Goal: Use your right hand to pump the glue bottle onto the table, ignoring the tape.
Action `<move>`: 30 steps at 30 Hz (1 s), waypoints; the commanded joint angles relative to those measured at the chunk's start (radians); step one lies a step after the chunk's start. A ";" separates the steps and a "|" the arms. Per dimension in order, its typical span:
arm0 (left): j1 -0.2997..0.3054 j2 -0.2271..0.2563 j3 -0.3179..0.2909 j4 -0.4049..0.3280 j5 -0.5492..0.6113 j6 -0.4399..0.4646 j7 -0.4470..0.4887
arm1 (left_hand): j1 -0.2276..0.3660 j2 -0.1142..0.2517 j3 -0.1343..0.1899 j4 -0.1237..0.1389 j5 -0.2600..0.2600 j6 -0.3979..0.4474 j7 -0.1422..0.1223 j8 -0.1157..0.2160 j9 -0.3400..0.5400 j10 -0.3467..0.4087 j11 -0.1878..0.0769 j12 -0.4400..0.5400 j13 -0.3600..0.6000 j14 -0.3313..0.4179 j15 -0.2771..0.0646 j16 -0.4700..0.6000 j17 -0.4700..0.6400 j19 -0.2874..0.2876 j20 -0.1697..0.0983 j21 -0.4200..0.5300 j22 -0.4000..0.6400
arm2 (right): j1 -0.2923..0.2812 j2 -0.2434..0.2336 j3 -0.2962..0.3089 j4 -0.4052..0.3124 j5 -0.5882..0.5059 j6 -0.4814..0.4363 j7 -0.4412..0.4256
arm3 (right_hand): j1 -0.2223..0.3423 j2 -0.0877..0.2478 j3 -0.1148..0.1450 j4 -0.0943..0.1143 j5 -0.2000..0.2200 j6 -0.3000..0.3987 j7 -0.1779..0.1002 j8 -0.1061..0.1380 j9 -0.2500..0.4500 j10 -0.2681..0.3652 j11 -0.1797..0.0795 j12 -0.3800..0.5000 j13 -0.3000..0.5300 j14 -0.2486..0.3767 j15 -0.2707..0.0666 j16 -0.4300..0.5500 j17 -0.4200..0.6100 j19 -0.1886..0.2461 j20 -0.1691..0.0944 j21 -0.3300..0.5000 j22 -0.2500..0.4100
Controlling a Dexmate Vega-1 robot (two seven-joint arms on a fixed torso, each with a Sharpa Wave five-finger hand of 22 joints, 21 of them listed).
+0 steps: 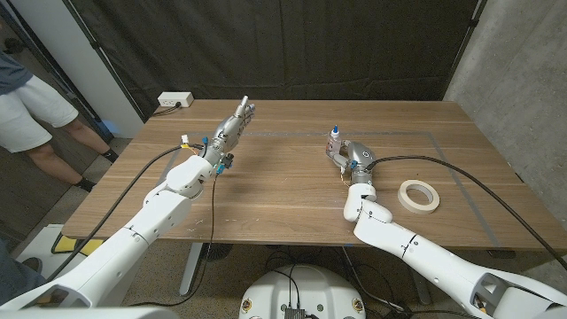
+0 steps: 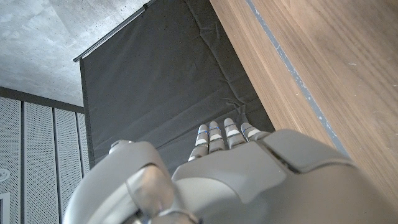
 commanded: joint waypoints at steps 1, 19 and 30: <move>-0.013 0.004 0.008 0.005 -0.002 0.023 -0.014 | 0.004 -0.006 -0.002 0.004 0.001 0.001 0.007 -0.005 0.004 0.001 0.002 0.002 0.002 -0.001 0.005 -0.002 0.005 -0.008 -0.001 0.004 0.002 | -0.026 -0.104 0.000 -0.165 -0.033 -0.042 0.095 | -0.061 -0.012 -0.043 0.013 0.015 -0.146 0.054 -0.002 0.002 -0.148 0.077 0.007 0.005 -0.140 0.051 -0.009 -0.001 -0.072 0.024 -0.048 0.002; -0.001 0.006 -0.003 -0.011 0.013 0.006 0.011 | 0.005 -0.006 -0.002 0.004 0.001 0.000 0.008 -0.005 0.004 0.002 0.003 0.003 0.002 -0.001 0.005 -0.002 0.005 -0.008 -0.001 0.005 0.003 | -0.154 -0.136 0.283 -0.207 0.300 0.374 0.094 | -0.233 0.036 -0.114 0.090 0.002 -0.258 0.143 0.019 -0.001 -0.280 0.188 0.031 0.005 -0.350 0.111 0.009 -0.001 -0.180 0.022 -0.148 0.000; -0.005 0.006 0.003 0.000 -0.002 0.020 -0.008 | 0.005 -0.006 -0.001 0.004 0.000 0.000 0.007 -0.005 0.004 0.001 0.004 0.002 0.002 0.000 0.006 -0.001 0.005 -0.005 -0.003 0.006 0.002 | -0.168 -0.119 0.336 -0.192 0.358 0.519 0.057 | -0.281 0.056 -0.126 0.117 -0.001 -0.211 0.151 0.034 -0.004 -0.245 0.191 0.046 0.004 -0.345 0.113 0.013 -0.001 -0.171 0.017 -0.156 -0.001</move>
